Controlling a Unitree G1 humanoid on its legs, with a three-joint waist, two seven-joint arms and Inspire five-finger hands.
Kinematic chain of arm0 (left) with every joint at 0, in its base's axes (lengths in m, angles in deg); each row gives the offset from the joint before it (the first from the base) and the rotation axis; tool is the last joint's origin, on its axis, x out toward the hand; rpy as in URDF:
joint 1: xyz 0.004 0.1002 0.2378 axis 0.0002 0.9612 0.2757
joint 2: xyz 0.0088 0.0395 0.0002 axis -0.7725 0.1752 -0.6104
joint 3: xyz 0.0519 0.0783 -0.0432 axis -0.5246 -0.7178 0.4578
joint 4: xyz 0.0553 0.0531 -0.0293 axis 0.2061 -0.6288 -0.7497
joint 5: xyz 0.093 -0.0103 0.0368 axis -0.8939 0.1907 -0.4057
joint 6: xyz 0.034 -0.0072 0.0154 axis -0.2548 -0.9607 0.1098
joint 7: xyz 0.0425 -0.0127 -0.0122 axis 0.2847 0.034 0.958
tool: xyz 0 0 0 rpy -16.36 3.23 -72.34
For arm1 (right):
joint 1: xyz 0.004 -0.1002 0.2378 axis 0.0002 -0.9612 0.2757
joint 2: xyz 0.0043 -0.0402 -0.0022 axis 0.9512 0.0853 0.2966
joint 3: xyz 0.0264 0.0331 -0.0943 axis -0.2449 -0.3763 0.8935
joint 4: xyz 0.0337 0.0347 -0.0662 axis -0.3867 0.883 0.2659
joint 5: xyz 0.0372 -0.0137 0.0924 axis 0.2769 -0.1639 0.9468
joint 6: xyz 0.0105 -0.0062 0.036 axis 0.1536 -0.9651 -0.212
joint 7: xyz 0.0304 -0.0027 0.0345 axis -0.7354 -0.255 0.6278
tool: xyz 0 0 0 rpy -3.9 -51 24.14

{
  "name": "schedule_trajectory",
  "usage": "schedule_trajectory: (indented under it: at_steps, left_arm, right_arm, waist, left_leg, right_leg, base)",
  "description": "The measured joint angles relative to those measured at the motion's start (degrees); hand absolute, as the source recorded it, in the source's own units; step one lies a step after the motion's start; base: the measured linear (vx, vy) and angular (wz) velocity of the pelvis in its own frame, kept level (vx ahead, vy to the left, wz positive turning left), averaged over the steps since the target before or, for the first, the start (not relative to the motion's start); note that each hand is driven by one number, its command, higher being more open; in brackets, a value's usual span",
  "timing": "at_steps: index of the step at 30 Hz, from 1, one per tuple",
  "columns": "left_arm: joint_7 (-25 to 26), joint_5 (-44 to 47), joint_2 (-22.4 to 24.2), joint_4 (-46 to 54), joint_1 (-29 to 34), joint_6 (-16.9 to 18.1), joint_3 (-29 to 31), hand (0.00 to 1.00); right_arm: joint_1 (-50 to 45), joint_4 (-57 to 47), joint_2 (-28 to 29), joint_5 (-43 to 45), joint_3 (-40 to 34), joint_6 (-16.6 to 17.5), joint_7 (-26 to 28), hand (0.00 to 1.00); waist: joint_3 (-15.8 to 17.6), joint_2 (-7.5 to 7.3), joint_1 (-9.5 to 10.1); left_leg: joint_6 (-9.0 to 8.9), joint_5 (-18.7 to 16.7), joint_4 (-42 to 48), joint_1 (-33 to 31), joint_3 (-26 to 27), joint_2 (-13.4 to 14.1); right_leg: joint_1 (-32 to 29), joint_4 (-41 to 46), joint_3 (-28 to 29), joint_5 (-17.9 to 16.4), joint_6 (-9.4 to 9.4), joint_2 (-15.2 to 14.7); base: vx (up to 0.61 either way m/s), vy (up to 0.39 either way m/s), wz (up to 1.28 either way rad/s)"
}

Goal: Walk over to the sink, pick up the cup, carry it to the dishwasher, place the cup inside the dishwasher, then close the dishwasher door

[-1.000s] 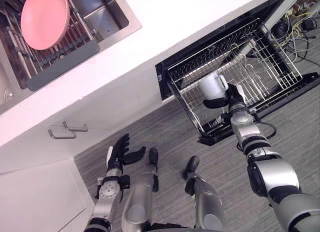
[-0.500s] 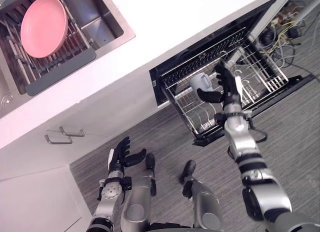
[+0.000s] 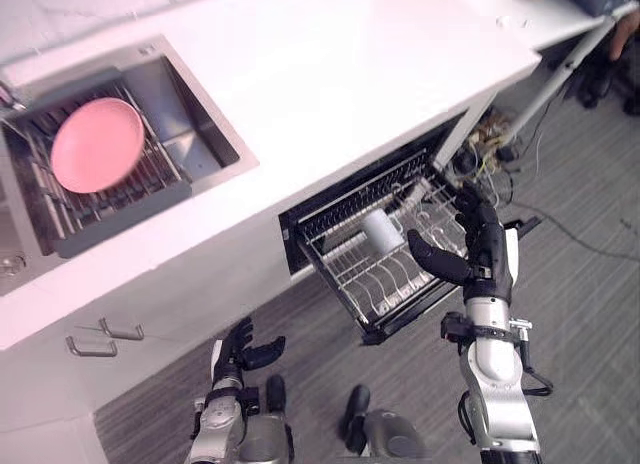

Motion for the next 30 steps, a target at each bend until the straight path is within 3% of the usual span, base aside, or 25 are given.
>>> schedule_trajectory:
  at_steps: [6, 7, 9, 10, 12, 14, 16, 17, 18, 19, 20, 21, 22, 23, 24, 25, 26, 27, 28, 29, 30]
  left_arm:
    - [-0.16, -1.21, 0.18, -2.32, 4.72, 0.09, 1.48, 0.9]
    - [-0.17, -1.21, 0.04, -2.36, 5.37, 0.08, 1.56, 0.9]
    - [-0.2, -1.51, 0.15, -2.73, 5.42, 0.08, 1.49, 0.9]
    - [-0.25, -2.29, 0.67, -2.81, 5.29, 0.14, 1.36, 0.9]
    - [-0.64, -2.46, 0.9, -2.81, 6.13, 0.18, 1.02, 0.9]
    - [-0.85, -3.24, 0.47, -2.54, 7.17, 0.18, 1.05, 0.9]
    - [-0.84, -3.73, 0.39, -1.86, 7.14, 0.33, 1.21, 0.9]
    - [-0.98, -4.57, 0.13, -1.4, 7.12, 0.37, 1.17, 0.9]
    - [-1.21, -5.36, -0.44, -0.82, 7.22, 0.49, 1.02, 0.9]
    - [-1.23, -6.1, -0.66, -0.52, 7.29, 0.51, 0.9, 0.9]
    - [-1.17, -7.68, -1.11, 0.18, 7.9, 0.49, -0.03, 0.9]
    - [-1.23, -9.27, -2.07, 1.29, 8.1, 0.53, -1.36, 0.9]
    - [-1.28, -10.01, -2.52, 1.73, 8.25, 0.74, -1.66, 0.9]
    - [-1.1, -10.19, -2.98, 2.48, 8.1, 0.81, -2.39, 0.9]
    - [-1.09, -10.19, -3.74, 2.64, 7.95, 0.83, -2.49, 0.9]
    - [-1.09, -10.19, -3.78, 2.64, 7.86, 0.84, -2.53, 0.9]
    - [-1.05, -10.18, -3.82, 2.65, 7.69, 0.88, -2.53, 0.9]
    - [-1.05, -10.18, -3.84, 2.65, 7.63, 0.89, -2.59, 0.9]
    - [-1.06, -10.19, -4.01, 2.72, 7.65, 0.98, -2.65, 0.9]
    - [-1.03, -10.17, -3.35, 1.95, 7.06, 0.68, -2.62, 0.9]
    - [-1.07, -10.17, -2.81, 2.66, 7.45, 0.88, -2.62, 0.9]
  right_arm:
    - [0.98, -1.12, -1.42, 0.66, 2.68, 2.75, 1.2, 0.9]
    - [1.98, -1.12, -2.67, 0.68, 3.26, 2.95, 1.38, 0.9]
    - [3.84, -1.08, -5.89, 0.7, 2.53, 3.05, 1.03, 0.9]
    - [5.66, -0.72, -9.23, 0.7, 1.54, 3.06, 0.79, 0.9]
    - [9.24, 0.82, -12.78, 0.69, 1.18, 3.15, 0.65, 0.9]
    - [12.46, 2.97, -13.63, 0.47, 1.99, 3.22, 1.16, 0.9]
    - [14.06, 4.36, -13.77, 0.28, 2.14, 3.55, 1.61, 0.9]
    - [15.17, 5.68, -14.03, -0.12, 2.24, 3.58, 1.77, 0.9]
    - [15.76, 6.96, -14.63, -0.64, 2.36, 3.58, 1.7, 0.9]
    - [15.96, 7.71, -15.08, -1.17, 2.47, 3.58, 1.69, 0.9]
    - [16.51, 9.35, -16.34, -1.96, 2.96, 3.55, 1.68, 0.9]
    - [16.62, 10.97, -17.67, -2.54, 3.02, 3.54, 1.68, 0.9]
    - [16.61, 11.63, -17.92, -2.56, 3.03, 3.5, 1.7, 0.9]
    - [16.61, 12.59, -17.94, -2.93, 3.32, 3.5, 1.72, 0.9]
    - [16.62, 12.77, -18.27, -3.83, 3.7, 3.5, 1.74, 0.9]
    - [16.74, 12.77, -18.66, -4.0, 4.06, 3.51, 1.75, 0.9]
    - [16.77, 12.75, -19.71, -4.25, 4.42, 3.53, 1.98, 0.9]
    - [16.77, 12.75, -20.31, -4.56, 4.44, 3.53, 2.09, 0.9]
    - [16.78, 12.57, -21.56, -4.83, 4.45, 3.53, 2.17, 0.9]
    - [16.78, 12.64, -23.25, -5.86, 4.29, 3.49, 2.16, 0.9]
    - [17.06, 12.62, -24.35, -6.31, 4.36, 3.44, 2.5, 0.9]
  waist:
    - [-3.42, 0.34, 0.55]
    - [-3.59, 0.61, 0.68]
    - [-3.89, 1.3, 0.05]
    - [-4.5, 2.26, -0.14]
    - [-5.53, 4.03, -0.01]
    - [-5.62, 4.14, 1.47]
    - [-5.58, 4.0, 2.6]
    - [-5.37, 3.44, 2.71]
    - [-5.28, 2.65, 2.62]
    - [-5.28, 2.38, 2.37]
    - [-5.13, 1.81, 1.57]
    - [-4.96, 1.58, 0.81]
    - [-5.14, 1.79, 0.36]
    - [-4.92, 1.05, -0.38]
    - [-4.97, 0.8, -0.66]
    - [-4.97, 0.81, -1.15]
    - [-4.93, 0.9, -1.93]
    - [-4.97, 0.83, -2.13]
    - [-5.5, -0.23, -2.51]
    - [-5.89, 0.25, -2.83]
    - [-6.65, 1.57, -2.11]
  left_leg:
    - [-0.64, -0.68, 2.21, -1.26, -2.14, -0.09]
    - [-0.33, -2.1, 2.72, -2.55, -0.57, 0.12]
    - [0.36, -2.68, 4.07, -4.15, 11.36, 3.65]
    - [1.07, -2.43, 6.02, -5.28, 21.13, 6.64]
    - [0.68, 0.55, 6.91, -6.33, 26.12, 8.37]
    - [1.1, 0.25, 7.2, -6.67, 24.87, 7.14]
    - [1.73, -1.35, 8.0, -6.95, 23.51, 5.32]
    - [2.22, -3.0, 9.7, -6.91, 23.04, 3.72]
    - [2.61, -5.26, 11.83, -6.86, 22.56, 2.09]
    - [2.8, -6.4, 13.04, -6.81, 22.1, 1.37]
    - [3.63, -8.42, 15.27, -6.92, 20.96, 0.66]
    - [4.32, -9.81, 16.7, -6.8, 19.59, -0.04]
    - [4.43, -10.19, 16.82, -6.44, 18.9, -0.23]
    - [4.54, -10.73, 16.73, -5.85, 17.45, -0.44]
    - [4.41, -10.93, 16.33, -5.46, 16.25, -0.43]
    - [4.38, -10.93, 15.96, -5.17, 15.36, -0.46]
    - [4.04, -10.93, 15.55, -4.61, 13.68, -0.47]
    - [3.5, -10.79, 15.59, -4.4, 12.98, -0.64]
    - [2.77, -10.9, 16.59, -4.45, 11.65, -1.66]
    - [2.29, -11.79, 17.88, -4.69, 10.04, -1.77]
    - [1.92, -12.02, 17.76, -5.03, 9.84, -0.64]
  right_leg:
    - [1.31, 0.39, -2.79, -0.28, 0.18, -0.26]
    - [1.18, 0.59, -4.34, -0.13, 0.06, -0.56]
    - [1.86, -0.09, -9.25, 0.35, 0.35, -1.18]
    - [2.43, -0.43, -13.75, 0.52, 0.67, -2.56]
    - [2.57, 0.32, -17.29, 0.12, 1.61, -3.23]
    - [3.03, 1.02, -18.46, -0.24, 2.57, -4.59]
    - [2.79, 4.92, -19.69, -3.01, 3.61, -7.82]
    - [2.44, 9.59, -19.92, -5.34, 4.64, -11.34]
    - [2.43, 14.19, -19.89, -7.18, 4.53, -14.81]
    - [2.45, 16.51, -19.62, -8.11, 3.51, -16.3]
    - [0.6, 22.77, -14.45, -7.63, 1.08, -18.47]
    - [-3.38, 29.99, -4.89, -5.66, -2.09, -19.33]
    - [-5.28, 32.45, -0.38, -5.54, -2.33, -18.84]
    - [-7.66, 33.34, 6.51, -8.33, -0.53, -15.86]
    - [-9.74, 31.75, 11.8, -10.38, -0.4, -12.18]
    - [-10.67, 30.5, 14.03, -11.02, -0.41, -10.13]
    - [-11.83, 26.68, 18.65, -11.22, 0.28, -6.19]
    - [-12.2, 24.28, 20.56, -10.93, 0.71, -4.69]
    - [-12.15, 17.44, 22.6, -6.14, 1.92, -3.36]
    - [-11.49, 16.73, 22.75, -4.79, 4.33, -3.41]
    - [-10.88, 14.31, 22.33, -4.29, 3.83, -2.29]
  base:
    - [-0.07, 0.008, 0.23]
    - [-0.11, 0.0, 0.61]
    - [-0.07, 0.002, 1.32]
    - [-0.02, 0.108, 1.59]
    - [0.0, 0.176, 1.22]
    - [0.0, 0.142, 0.6]
    - [0.02, 0.15, 0.48]
    - [0.06, 0.192, 0.4]
    - [0.07, 0.191, 0.38]
    - [0.08, 0.157, 0.38]
    - [0.09, 0.157, 0.48]
    - [0.1, 0.164, 0.54]
    - [0.13, 0.126, 0.58]
    - [0.15, 0.042, 0.52]
    - [0.18, -0.004, 0.54]
    - [0.14, -0.018, 0.66]
    - [0.15, -0.026, 0.64]
    - [0.18, -0.043, 0.8]
    - [0.25, -0.096, 0.78]
    - [0.29, -0.1, 0.59]
    - [0.25, -0.086, 0.26]
